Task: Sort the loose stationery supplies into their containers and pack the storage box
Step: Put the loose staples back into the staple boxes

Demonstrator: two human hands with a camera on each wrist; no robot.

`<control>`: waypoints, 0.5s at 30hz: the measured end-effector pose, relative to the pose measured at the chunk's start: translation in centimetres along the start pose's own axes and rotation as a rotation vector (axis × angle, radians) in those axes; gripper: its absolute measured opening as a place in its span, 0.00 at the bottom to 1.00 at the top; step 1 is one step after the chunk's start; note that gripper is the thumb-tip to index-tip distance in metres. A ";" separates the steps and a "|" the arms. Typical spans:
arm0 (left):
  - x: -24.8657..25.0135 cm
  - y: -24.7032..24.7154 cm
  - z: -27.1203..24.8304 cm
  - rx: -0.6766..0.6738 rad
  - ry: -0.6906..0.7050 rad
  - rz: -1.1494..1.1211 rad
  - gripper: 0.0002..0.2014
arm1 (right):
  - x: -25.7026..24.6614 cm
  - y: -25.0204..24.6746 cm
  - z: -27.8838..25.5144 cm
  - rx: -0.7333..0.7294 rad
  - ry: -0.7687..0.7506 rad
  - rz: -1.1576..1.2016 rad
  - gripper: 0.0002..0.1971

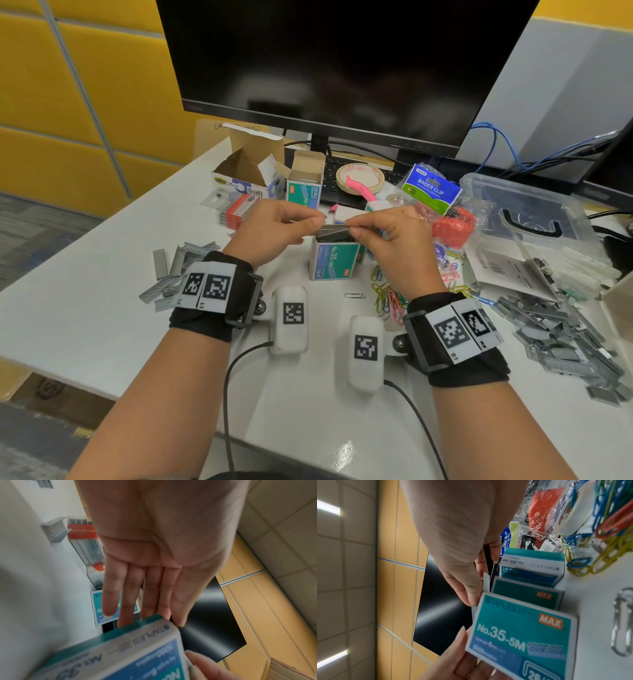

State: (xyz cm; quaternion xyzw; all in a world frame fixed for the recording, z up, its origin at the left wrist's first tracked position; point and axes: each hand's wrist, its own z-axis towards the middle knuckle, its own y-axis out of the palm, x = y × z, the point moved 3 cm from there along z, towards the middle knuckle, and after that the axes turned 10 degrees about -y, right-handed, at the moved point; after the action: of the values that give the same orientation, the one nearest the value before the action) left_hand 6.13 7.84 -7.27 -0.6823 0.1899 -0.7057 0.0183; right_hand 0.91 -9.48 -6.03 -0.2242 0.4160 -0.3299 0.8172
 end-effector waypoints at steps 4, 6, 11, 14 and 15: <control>0.1 0.3 -0.1 -0.054 -0.022 0.005 0.08 | 0.0 0.5 0.0 0.053 0.023 0.042 0.08; 0.2 0.5 0.0 -0.027 -0.021 0.001 0.06 | -0.1 0.6 0.0 0.066 0.025 0.043 0.06; 0.1 0.7 0.2 0.017 -0.041 -0.019 0.05 | 0.4 0.4 0.1 0.041 0.052 0.027 0.04; 0.1 0.8 0.2 0.029 -0.042 -0.017 0.05 | 0.6 0.2 -0.1 0.021 0.070 0.047 0.05; 0.2 0.8 0.2 0.031 -0.038 -0.020 0.05 | 0.5 0.2 -0.1 0.017 0.069 0.063 0.06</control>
State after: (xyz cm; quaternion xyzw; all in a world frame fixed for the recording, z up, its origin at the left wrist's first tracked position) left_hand 6.08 6.96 -7.35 -0.6973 0.1719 -0.6954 0.0254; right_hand 1.13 -9.72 -6.52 -0.1924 0.4481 -0.3151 0.8142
